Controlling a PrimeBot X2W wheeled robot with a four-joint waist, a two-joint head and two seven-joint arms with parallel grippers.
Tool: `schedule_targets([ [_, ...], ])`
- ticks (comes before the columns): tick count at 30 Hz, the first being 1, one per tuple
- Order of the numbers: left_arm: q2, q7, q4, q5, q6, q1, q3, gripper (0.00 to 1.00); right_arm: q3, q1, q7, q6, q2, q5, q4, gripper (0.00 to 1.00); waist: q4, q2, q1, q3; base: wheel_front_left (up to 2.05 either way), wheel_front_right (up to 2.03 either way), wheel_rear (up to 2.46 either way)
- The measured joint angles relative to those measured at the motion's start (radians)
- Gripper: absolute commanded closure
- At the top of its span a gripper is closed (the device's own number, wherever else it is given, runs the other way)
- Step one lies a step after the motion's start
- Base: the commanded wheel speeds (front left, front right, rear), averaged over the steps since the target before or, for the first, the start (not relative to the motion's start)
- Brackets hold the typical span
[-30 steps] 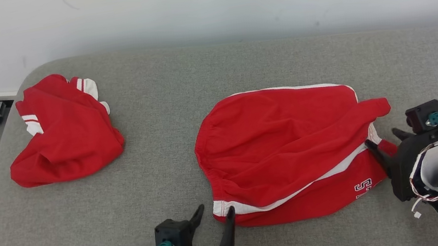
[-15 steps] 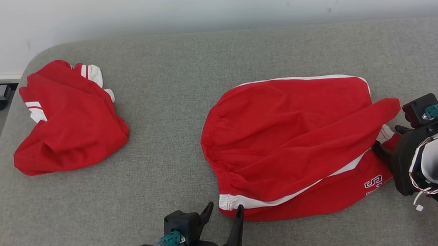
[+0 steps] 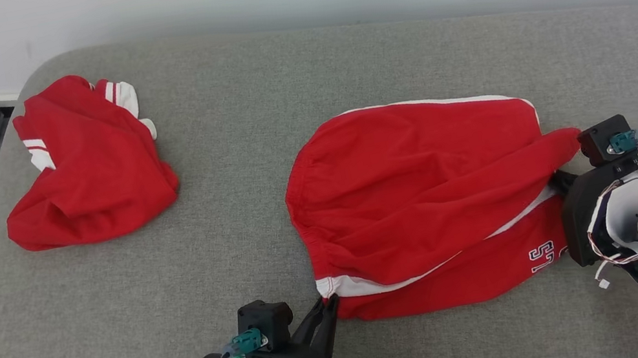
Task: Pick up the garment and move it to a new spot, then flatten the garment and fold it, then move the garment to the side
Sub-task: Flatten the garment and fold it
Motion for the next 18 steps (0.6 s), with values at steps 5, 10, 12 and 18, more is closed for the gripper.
schedule_targets([
  [5, -0.001, -0.026, 0.028, 0.008, 0.010, -0.015, 0.009, 1.00, -0.010, 0.005, -0.036, 0.000, -0.005, 0.003, 0.009, 1.00, -0.007, 0.0000, 0.0000, -0.015, 0.00, 0.00, 0.00],
  [10, 0.016, -0.065, 0.020, 0.011, 0.027, -0.011, 0.038, 1.00, -0.057, 0.037, -0.104, 0.000, -0.004, 0.059, -0.004, 1.00, -0.012, 0.0000, 0.0000, -0.044, 0.00, 0.00, 0.00],
  [12, 0.033, -0.076, 0.008, 0.011, 0.028, -0.009, 0.049, 1.00, -0.070, 0.059, -0.128, 0.000, -0.001, 0.076, -0.022, 1.00, -0.016, 0.0000, 0.0000, -0.057, 0.00, 0.00, 0.00],
  [18, 0.077, -0.087, -0.034, 0.012, 0.038, 0.024, 0.060, 1.00, -0.050, 0.078, -0.174, 0.000, 0.006, 0.095, -0.108, 1.00, -0.041, -0.0001, -0.0001, -0.089, 0.00, 0.00, 0.00],
])
